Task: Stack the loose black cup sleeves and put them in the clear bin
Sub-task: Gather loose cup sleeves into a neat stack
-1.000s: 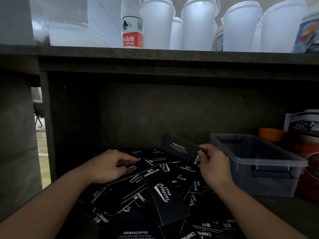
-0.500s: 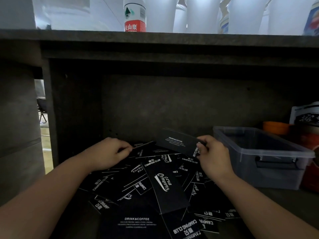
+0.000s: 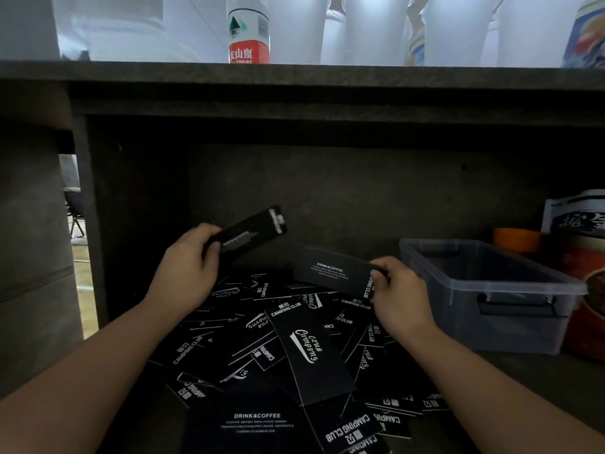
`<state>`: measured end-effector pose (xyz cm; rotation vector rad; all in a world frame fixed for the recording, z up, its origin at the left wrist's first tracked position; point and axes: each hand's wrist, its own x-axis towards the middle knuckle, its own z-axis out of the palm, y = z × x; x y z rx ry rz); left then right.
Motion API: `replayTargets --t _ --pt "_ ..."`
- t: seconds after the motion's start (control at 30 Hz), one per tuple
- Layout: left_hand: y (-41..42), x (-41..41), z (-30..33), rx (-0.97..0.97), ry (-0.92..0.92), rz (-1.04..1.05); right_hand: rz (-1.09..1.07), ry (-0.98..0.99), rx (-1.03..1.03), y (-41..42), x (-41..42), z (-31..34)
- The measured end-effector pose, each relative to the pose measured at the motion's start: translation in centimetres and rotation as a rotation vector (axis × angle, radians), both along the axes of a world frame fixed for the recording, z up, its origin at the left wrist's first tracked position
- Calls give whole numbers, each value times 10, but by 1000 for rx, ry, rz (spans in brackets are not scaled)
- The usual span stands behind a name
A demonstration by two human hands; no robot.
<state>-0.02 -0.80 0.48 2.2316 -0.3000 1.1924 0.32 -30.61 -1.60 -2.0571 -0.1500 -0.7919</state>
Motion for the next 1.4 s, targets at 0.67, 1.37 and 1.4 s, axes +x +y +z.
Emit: replayTargets --t 0.67,1.37,1.4 --pt "-47 2 -25 98 359 -482 219 -23 -218 14 -13 3" --pt "-37 -7 -11 -414 546 -555 43 -17 -126 2 -9 9" --pt "-36 -8 -10 -503 525 -537 68 -6 -121 3 -9 9"
